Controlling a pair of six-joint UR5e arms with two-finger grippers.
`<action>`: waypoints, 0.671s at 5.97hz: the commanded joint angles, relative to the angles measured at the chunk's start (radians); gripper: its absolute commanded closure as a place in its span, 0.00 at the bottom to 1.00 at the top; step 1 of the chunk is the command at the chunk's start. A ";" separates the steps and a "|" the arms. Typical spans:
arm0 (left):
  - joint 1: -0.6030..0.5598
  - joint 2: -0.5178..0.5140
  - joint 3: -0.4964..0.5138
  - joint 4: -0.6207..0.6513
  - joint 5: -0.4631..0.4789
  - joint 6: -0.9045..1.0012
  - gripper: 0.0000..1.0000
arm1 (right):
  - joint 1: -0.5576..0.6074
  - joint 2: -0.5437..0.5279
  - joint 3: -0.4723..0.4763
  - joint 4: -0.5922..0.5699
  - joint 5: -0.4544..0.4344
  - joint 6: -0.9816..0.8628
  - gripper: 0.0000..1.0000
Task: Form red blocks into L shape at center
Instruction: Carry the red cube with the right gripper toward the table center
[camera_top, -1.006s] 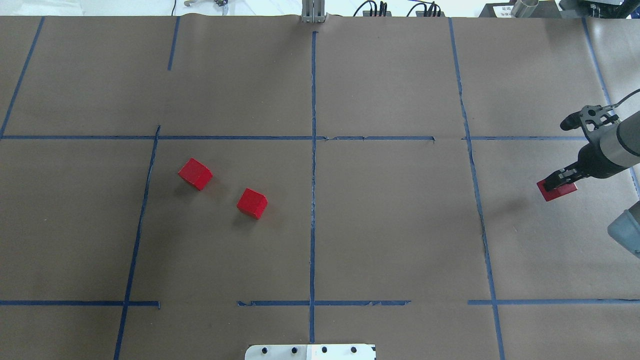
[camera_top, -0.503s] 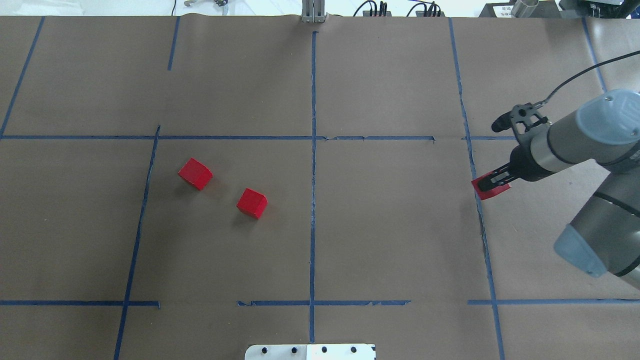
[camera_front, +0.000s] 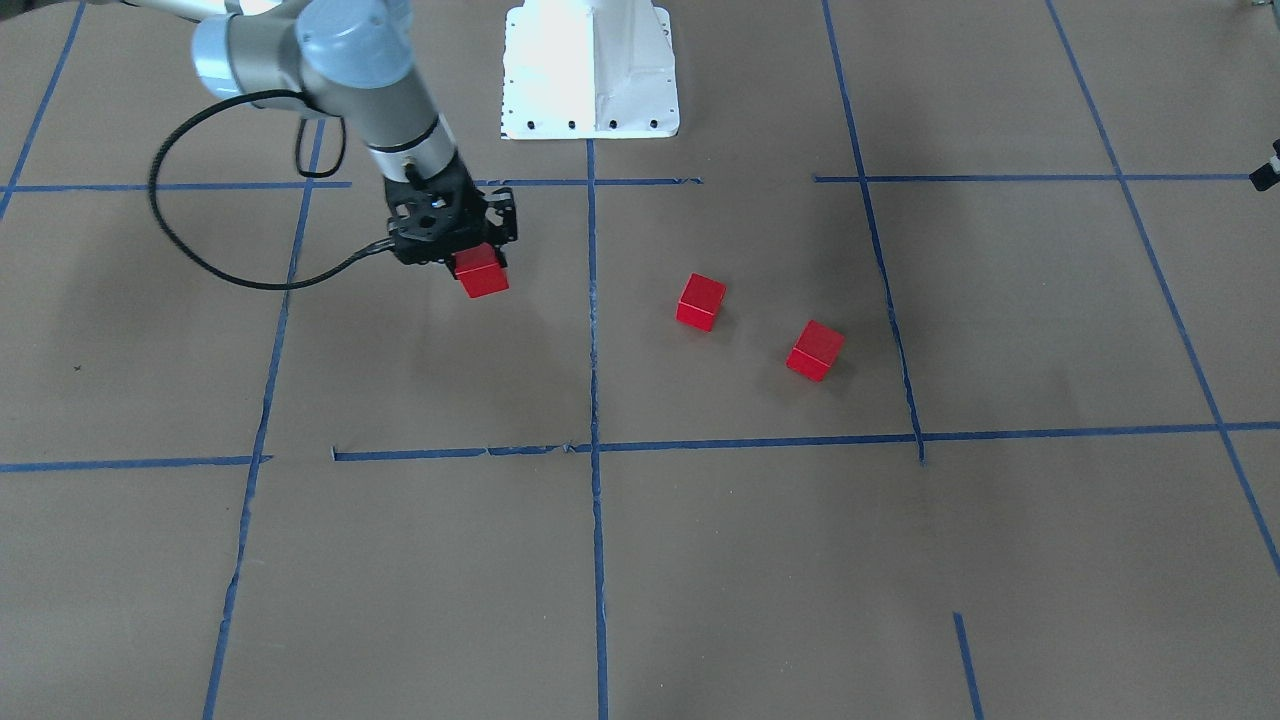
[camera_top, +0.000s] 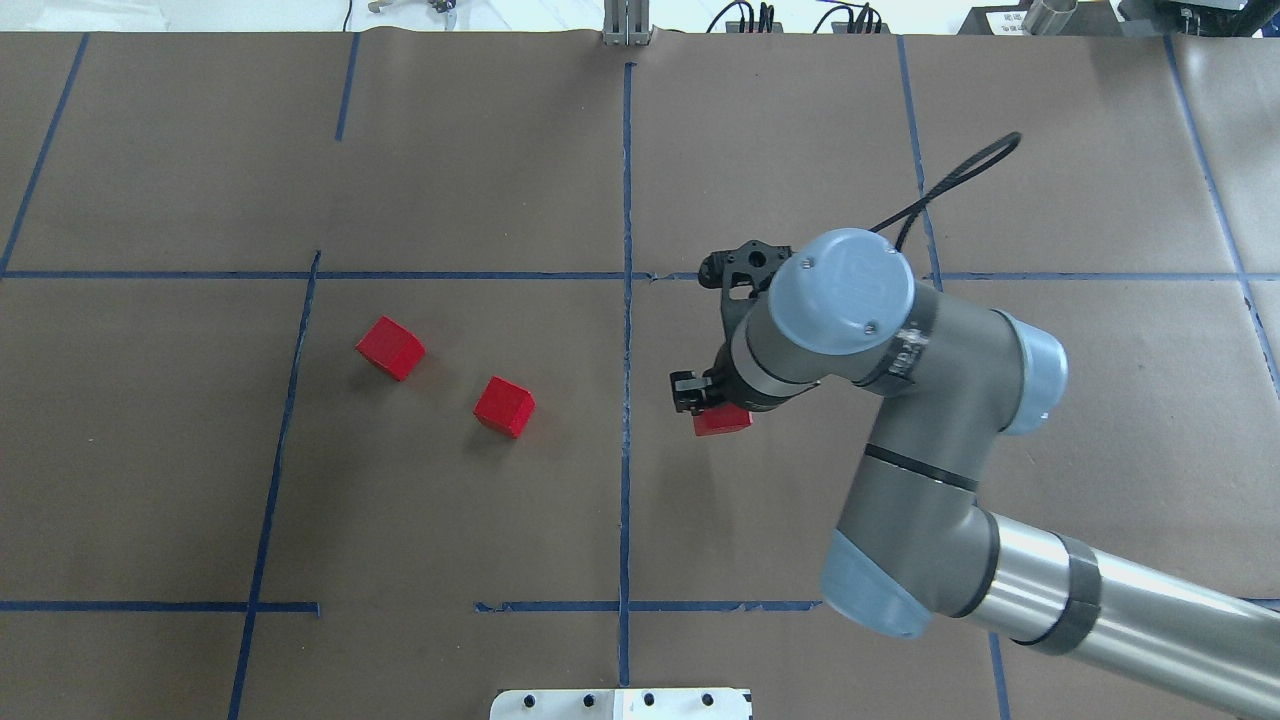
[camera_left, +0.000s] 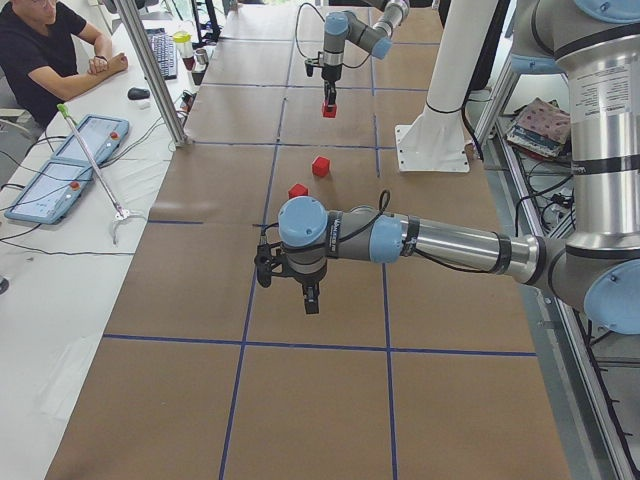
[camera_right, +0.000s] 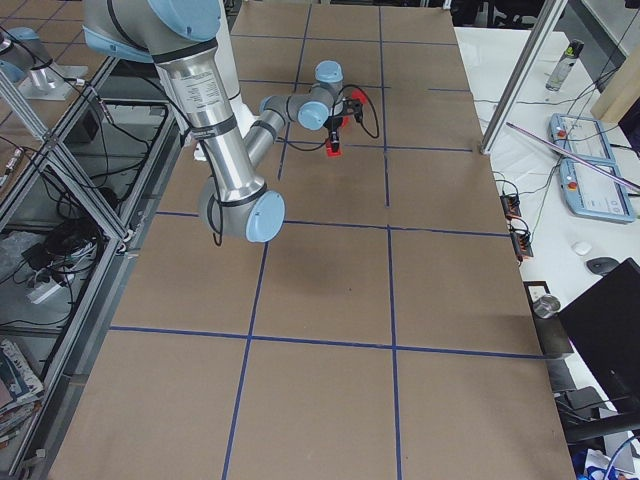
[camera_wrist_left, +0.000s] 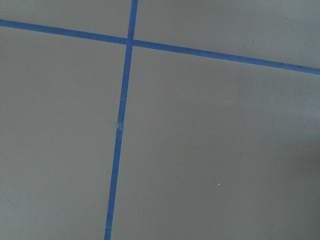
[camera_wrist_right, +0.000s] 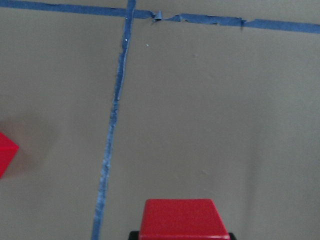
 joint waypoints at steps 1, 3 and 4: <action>0.000 -0.001 -0.005 0.000 -0.001 -0.001 0.00 | -0.013 0.194 -0.209 -0.047 -0.007 0.093 1.00; 0.000 -0.001 -0.007 0.000 -0.004 -0.002 0.00 | -0.013 0.225 -0.273 -0.050 -0.007 0.233 1.00; 0.000 -0.001 -0.013 0.000 -0.004 -0.005 0.00 | -0.013 0.225 -0.275 -0.050 -0.006 0.181 1.00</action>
